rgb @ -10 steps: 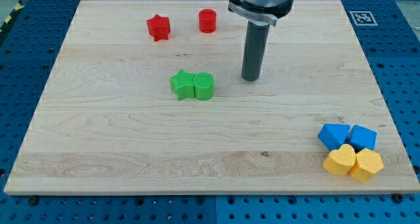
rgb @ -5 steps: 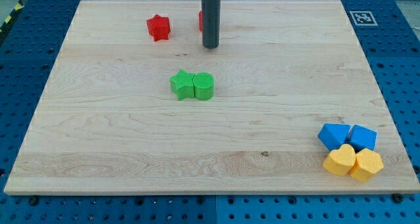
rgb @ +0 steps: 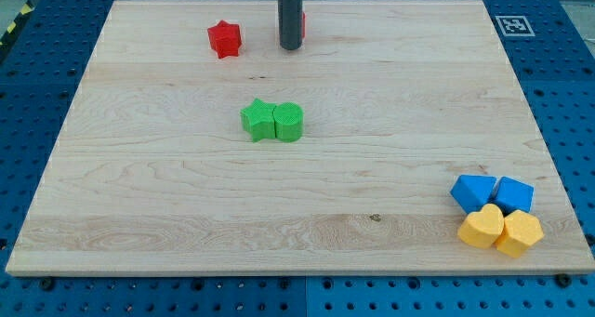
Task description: Place the red star into the green star
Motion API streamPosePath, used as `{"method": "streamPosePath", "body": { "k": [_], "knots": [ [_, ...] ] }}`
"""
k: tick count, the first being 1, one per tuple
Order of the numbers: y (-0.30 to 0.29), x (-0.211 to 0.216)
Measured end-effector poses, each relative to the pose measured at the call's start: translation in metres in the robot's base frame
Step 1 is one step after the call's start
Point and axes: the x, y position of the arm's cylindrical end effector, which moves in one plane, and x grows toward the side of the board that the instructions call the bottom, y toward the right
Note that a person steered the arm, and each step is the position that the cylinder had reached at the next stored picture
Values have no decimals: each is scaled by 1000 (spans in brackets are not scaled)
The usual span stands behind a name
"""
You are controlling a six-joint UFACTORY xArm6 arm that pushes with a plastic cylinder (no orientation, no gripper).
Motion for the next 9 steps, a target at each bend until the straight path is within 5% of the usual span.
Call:
{"method": "streamPosePath", "body": {
  "k": [2, 4, 6, 9],
  "knots": [
    [-32, -22],
    [-132, -46],
    [-95, 21],
    [-56, -11]
  ]
}}
